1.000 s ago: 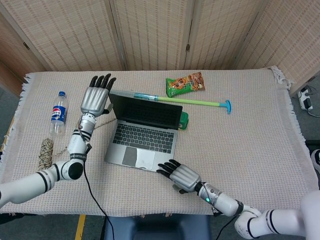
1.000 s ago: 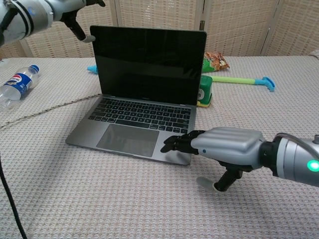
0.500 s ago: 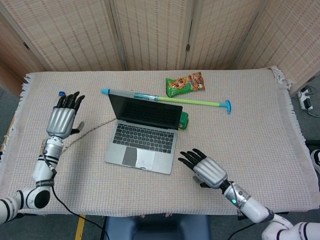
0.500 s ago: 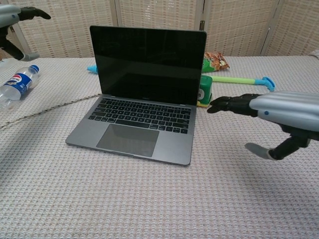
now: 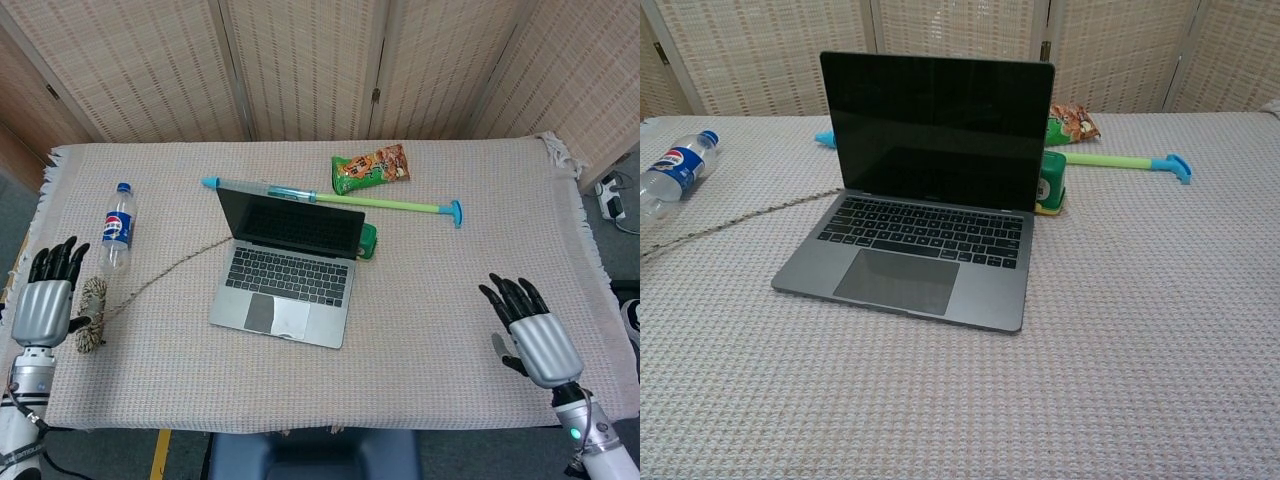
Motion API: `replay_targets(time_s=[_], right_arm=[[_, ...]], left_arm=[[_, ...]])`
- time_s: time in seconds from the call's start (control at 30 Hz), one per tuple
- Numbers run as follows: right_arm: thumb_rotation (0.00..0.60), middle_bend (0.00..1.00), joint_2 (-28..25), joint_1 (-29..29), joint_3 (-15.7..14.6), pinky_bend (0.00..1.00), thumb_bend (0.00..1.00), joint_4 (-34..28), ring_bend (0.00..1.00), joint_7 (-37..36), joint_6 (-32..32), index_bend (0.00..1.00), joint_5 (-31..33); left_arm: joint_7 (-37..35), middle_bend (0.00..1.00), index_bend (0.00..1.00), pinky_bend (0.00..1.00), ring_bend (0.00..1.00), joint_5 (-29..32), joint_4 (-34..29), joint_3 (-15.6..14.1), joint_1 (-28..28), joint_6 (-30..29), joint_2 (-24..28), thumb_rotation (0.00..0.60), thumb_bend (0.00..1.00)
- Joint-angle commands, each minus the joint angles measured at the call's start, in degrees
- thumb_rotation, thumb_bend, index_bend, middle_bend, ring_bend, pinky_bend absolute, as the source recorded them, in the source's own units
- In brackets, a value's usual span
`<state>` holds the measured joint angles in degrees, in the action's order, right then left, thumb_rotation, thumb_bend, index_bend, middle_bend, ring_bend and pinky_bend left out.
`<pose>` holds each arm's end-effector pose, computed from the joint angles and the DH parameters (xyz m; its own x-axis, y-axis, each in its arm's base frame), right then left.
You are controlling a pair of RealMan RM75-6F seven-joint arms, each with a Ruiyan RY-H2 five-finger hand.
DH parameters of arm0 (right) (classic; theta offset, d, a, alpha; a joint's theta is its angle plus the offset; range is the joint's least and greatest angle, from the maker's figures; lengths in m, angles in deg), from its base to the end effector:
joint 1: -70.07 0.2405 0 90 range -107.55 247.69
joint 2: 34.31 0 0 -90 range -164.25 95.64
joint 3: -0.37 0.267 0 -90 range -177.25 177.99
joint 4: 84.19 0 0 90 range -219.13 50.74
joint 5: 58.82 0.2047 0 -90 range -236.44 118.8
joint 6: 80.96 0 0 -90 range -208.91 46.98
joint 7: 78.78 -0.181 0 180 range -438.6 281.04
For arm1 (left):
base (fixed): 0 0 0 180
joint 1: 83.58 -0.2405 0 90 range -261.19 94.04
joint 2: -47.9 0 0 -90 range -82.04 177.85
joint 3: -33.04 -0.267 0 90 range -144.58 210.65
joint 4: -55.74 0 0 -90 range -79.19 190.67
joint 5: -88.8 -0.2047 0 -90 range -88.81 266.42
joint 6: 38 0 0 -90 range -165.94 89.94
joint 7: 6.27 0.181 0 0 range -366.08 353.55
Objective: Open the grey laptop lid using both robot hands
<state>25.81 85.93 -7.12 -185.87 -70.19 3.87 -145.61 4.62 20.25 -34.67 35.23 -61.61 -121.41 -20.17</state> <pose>-0.2677 -0.2320 0.1480 0.4792 -0.0988 0.8721 -0.8686 -0.1962 0.4550 -0.2951 0.3087 0.1607 0.5011 -0.0549 0.8636 0.8653 0.0236 -0.5006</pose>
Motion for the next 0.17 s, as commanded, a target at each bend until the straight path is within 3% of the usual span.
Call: replay_targets(time_s=[0.03, 0.17], right_arm=[[0.6, 0.0, -0.6, -4.3, 0.5, 0.0, 0.55, 2.5, 0.05, -3.1, 4.5, 0.0, 0.1], [0.6, 0.0, 0.6, -6.1, 1.2, 0.0, 0.55, 5.2, 0.05, -5.4, 5.8, 0.0, -0.9]], left_arm=[[-0.5, 0.02, 0.02, 0.0, 0.0, -2.4, -2.0, -2.9, -4.9, -4.3, 1.2, 0.6, 0.41], [0.3, 0.02, 0.02, 0.0, 0.0, -3.7, -4.4, -5.0, -9.2, -7.1, 1.9, 0.6, 0.41]])
